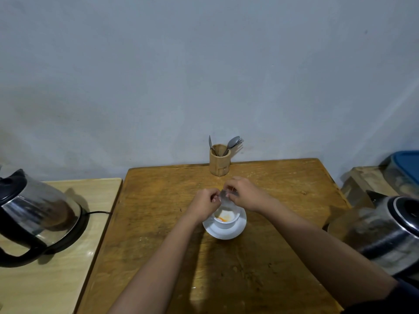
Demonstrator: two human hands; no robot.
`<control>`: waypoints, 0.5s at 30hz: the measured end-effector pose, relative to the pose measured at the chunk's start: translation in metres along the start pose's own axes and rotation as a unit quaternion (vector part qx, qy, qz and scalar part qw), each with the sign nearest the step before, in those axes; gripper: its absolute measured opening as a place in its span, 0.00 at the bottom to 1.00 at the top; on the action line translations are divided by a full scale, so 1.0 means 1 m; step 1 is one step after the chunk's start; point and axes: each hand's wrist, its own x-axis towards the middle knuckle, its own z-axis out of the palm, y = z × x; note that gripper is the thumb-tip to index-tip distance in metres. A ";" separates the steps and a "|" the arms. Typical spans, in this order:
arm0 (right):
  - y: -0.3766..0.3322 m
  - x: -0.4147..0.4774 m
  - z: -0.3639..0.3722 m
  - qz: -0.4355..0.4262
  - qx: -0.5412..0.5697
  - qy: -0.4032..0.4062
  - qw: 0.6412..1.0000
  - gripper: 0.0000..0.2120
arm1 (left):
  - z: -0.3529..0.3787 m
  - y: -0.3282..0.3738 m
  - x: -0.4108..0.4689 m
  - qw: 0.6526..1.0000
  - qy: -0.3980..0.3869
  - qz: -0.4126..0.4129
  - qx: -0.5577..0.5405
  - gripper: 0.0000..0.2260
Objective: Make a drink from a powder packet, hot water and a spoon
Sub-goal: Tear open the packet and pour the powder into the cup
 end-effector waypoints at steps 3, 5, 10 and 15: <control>0.000 0.000 -0.003 -0.014 0.007 0.020 1.000 0.05 | -0.001 0.003 0.002 1.000 0.012 0.005 -0.017 0.05; -0.001 0.000 -0.006 0.003 0.015 0.034 0.999 0.06 | -0.004 0.006 0.004 0.999 0.012 0.000 -0.048 0.05; 0.003 0.002 -0.013 0.055 0.134 0.079 0.986 0.07 | -0.021 0.017 0.006 0.981 -0.020 -0.032 -0.189 0.07; -0.003 0.006 -0.017 0.093 0.280 0.117 0.948 0.09 | -0.037 0.016 0.001 0.974 -0.002 -0.036 -0.224 0.11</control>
